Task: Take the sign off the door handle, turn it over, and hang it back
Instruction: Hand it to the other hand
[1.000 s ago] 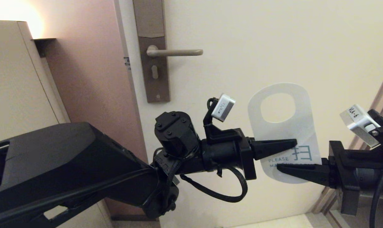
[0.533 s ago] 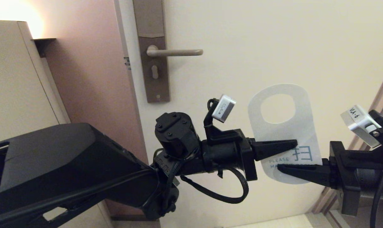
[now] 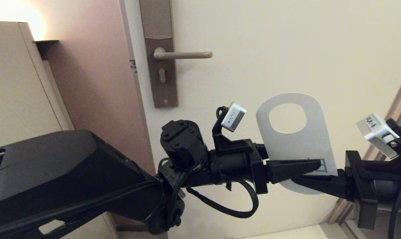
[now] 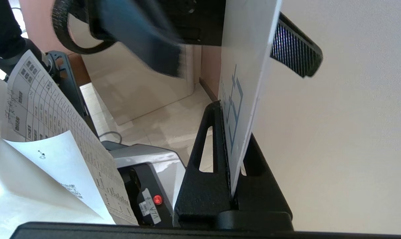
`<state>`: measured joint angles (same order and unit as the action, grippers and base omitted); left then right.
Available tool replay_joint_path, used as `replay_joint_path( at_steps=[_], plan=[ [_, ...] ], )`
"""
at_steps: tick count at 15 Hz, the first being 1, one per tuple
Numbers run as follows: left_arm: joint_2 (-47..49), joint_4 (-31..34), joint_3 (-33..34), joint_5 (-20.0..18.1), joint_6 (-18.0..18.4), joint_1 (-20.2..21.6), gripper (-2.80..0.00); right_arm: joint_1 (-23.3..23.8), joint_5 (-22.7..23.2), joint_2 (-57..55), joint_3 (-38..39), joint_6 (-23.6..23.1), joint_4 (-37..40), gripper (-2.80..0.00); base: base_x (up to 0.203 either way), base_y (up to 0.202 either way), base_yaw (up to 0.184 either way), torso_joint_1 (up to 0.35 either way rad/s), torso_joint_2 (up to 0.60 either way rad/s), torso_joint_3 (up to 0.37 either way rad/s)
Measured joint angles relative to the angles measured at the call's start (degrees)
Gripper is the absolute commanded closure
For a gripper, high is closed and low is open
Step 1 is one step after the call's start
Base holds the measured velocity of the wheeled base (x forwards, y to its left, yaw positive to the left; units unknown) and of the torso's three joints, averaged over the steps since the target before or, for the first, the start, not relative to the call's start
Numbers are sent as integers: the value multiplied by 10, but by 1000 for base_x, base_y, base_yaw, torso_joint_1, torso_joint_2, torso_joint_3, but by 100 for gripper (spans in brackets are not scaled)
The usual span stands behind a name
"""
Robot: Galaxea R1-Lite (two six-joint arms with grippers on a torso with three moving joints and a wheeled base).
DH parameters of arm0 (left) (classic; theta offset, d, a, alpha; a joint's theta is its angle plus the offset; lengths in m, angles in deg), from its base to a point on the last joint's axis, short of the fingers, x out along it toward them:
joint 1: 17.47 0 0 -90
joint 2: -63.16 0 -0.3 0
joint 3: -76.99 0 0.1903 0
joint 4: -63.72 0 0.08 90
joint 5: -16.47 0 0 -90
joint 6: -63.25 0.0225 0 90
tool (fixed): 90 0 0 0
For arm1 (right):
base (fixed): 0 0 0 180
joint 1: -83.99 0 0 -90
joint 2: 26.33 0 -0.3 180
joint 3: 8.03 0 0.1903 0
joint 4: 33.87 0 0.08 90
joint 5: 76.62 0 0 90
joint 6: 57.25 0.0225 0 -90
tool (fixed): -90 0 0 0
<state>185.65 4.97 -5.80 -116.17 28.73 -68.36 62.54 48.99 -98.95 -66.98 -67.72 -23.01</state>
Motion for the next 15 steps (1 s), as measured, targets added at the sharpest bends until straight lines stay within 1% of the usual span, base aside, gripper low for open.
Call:
replay_joint_path(
  at_steps=[3,7,15],
  plan=[
    [-11,-6,21,0,0,7,-280,0,-1,1,0,0,0,0,0,0,0,0,0,0],
    [-30,-44,80,0,0,39,-280,3,-2,2,2,-1,0,0,0,0,0,0,0,0],
    [-132,-45,196,-1,12,101,-280,13,-4,7,14,-1,1,0,0,0,0,0,0,0]
  ],
)
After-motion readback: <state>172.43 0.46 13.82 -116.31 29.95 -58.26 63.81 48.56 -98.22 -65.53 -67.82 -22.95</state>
